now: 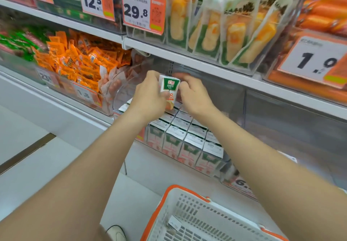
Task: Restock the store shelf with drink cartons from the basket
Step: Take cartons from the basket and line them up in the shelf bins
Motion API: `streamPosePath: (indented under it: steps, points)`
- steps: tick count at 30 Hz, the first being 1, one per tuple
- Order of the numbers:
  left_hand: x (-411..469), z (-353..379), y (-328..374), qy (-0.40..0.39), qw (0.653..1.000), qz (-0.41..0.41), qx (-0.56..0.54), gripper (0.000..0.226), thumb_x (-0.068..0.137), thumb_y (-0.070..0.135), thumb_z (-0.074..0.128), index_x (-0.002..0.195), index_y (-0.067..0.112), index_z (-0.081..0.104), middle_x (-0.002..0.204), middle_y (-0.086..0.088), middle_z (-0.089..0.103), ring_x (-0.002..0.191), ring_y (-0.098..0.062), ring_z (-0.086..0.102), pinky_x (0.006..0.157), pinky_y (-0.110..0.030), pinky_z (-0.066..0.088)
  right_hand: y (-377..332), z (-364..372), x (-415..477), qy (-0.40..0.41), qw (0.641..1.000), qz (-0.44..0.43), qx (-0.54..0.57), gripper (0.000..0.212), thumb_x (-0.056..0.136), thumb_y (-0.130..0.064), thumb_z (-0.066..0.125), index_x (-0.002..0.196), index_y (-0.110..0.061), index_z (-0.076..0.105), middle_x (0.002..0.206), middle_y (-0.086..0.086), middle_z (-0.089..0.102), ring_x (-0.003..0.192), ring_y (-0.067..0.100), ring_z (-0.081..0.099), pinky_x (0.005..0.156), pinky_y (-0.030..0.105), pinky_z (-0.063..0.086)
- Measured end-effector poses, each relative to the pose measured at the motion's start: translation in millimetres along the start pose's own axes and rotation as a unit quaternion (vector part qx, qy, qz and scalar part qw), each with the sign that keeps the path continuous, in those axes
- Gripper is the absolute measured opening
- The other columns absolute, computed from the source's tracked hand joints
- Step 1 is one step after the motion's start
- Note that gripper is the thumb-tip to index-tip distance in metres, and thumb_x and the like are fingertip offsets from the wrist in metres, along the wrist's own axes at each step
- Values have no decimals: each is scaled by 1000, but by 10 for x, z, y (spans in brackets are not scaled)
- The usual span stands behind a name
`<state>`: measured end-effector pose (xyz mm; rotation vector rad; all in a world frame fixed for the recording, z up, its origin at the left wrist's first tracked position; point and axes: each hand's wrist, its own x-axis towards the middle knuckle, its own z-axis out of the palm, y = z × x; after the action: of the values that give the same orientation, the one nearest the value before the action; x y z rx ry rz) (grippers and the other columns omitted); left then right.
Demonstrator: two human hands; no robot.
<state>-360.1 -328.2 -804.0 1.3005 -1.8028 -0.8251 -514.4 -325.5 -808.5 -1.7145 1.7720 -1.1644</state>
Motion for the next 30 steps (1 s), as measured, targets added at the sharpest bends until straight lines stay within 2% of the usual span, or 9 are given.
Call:
streamPosePath:
  steps: [2, 4, 9, 15, 19, 21, 24, 27, 30]
  points:
    - [-135, -11, 123, -48, 996, 35, -69, 30, 103, 15, 65, 131, 23, 57, 118, 1, 71, 97, -16, 73, 83, -34, 62, -30, -118, -392, 36, 998, -13, 53, 37, 97, -33, 49, 131, -26, 62, 106, -9, 74, 97, 14, 69, 91, 49, 57]
    - [-321, -25, 243, -106, 984, 60, -128, 28, 106, 12, 61, 133, 19, 64, 118, -1, 75, 97, -10, 74, 77, -23, 60, -17, -262, -720, 49, 997, -35, 56, 30, 102, -35, 54, 130, -26, 60, 103, -9, 74, 96, 13, 70, 88, 50, 57]
    - [-705, 53, 492, -168, 975, 91, -115, 29, 106, 25, 63, 132, 36, 68, 118, 8, 76, 112, -13, 71, 104, -47, 56, -20, -642, -1209, 80, 995, -15, 57, 27, 103, -30, 60, 129, -23, 62, 107, -8, 75, 95, 7, 72, 90, 45, 59]
    - [-1168, 460, 898, -245, 945, 153, -154, 32, 106, 21, 62, 135, 30, 68, 117, -2, 73, 98, -23, 77, 95, -39, 61, 94, -1350, -1742, 79, 994, 12, 80, 26, 96, -39, 67, 118, -26, 71, 96, -1, 78, 84, 26, 75, 73, 54, 62]
    - [-1314, 945, 959, -157, 958, 239, -26, 25, 109, 30, 53, 118, 27, 75, 107, 7, 74, 95, -13, 71, 89, -43, 56, 347, -1798, -2019, 81, 994, 47, 51, 17, 98, -36, 68, 109, -25, 74, 88, 0, 78, 78, 29, 73, 69, 57, 60]
    - [-1345, 1137, 956, -105, 951, 283, 69, 22, 107, 27, 54, 116, 23, 74, 110, 5, 69, 100, -13, 63, 92, -41, 52, 467, -1976, -2113, 126, 990, 57, 11, 18, 94, -41, 66, 109, -32, 71, 92, -7, 77, 81, 25, 72, 74, 53, 60]
    - [-1394, 1358, 921, -126, 921, 333, 156, 22, 102, 20, 57, 119, 21, 70, 116, 2, 62, 108, -21, 59, 93, -43, 50, 583, -2262, -2217, 179, 975, 38, -123, 20, 98, -35, 62, 116, -30, 61, 95, -10, 71, 81, 14, 66, 74, 35, 53]
    - [-1440, 1541, 865, -148, 902, 357, 191, 21, 103, 22, 55, 116, 20, 71, 115, 3, 62, 106, -24, 58, 91, -43, 49, 757, -2498, -2289, 137, 952, 38, -271, 27, 102, -23, 59, 126, -21, 48, 104, 4, 60, 84, 26, 57, 70, 37, 41]
    - [-1474, 1678, 832, -176, 892, 348, 228, 30, 104, 34, 47, 118, 22, 71, 120, 5, 63, 109, -24, 58, 92, -42, 50, 1048, -2563, -2325, 50, 923, 123, -361, 29, 102, -15, 57, 129, -20, 44, 112, 12, 47, 93, 40, 53, 75, 41, 41]
